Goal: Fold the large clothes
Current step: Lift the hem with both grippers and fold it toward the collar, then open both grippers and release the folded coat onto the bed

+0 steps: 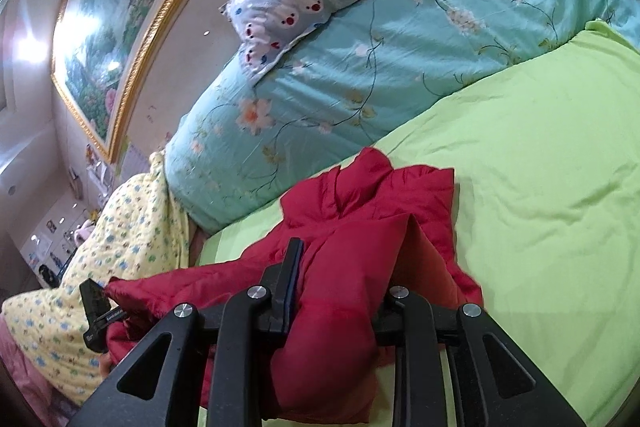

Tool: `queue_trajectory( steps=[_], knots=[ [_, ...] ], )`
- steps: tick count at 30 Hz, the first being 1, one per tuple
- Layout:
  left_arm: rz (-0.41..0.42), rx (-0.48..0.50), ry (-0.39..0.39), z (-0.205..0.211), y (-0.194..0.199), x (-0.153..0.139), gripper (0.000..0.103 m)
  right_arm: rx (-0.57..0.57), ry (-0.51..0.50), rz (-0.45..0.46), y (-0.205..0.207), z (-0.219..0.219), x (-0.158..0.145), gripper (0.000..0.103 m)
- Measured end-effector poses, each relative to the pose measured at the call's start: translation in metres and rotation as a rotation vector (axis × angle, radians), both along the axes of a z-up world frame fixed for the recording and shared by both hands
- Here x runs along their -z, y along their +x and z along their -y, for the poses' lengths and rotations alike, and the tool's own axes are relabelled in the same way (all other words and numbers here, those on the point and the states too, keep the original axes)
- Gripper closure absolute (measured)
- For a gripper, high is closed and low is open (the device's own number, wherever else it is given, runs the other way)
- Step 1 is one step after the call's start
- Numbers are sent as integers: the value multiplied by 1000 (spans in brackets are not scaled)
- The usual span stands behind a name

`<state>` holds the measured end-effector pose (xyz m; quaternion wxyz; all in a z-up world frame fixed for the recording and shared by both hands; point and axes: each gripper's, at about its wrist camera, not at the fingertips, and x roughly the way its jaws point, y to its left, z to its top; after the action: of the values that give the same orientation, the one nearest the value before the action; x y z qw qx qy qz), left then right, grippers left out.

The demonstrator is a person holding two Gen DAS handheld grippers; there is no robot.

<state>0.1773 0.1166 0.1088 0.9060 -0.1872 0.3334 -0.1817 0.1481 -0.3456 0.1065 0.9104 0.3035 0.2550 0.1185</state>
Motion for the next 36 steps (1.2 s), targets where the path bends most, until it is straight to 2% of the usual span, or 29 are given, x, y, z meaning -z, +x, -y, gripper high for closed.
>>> queue_trajectory(
  steps=[8,18,29,36],
  knots=[
    [-44,-69,21,12,70,17,85,82,-36,-41,63,8,17,78],
    [-146,-95,74,31,149,62,83,145,-20,-153,138,19,65,76],
    [-184,-114,94,41,199,97,82,189,22,-202,187,29,98,72],
    [-212,-106,54,37,218,114,81,189,42,-218,206,29,116,71]
  ],
)
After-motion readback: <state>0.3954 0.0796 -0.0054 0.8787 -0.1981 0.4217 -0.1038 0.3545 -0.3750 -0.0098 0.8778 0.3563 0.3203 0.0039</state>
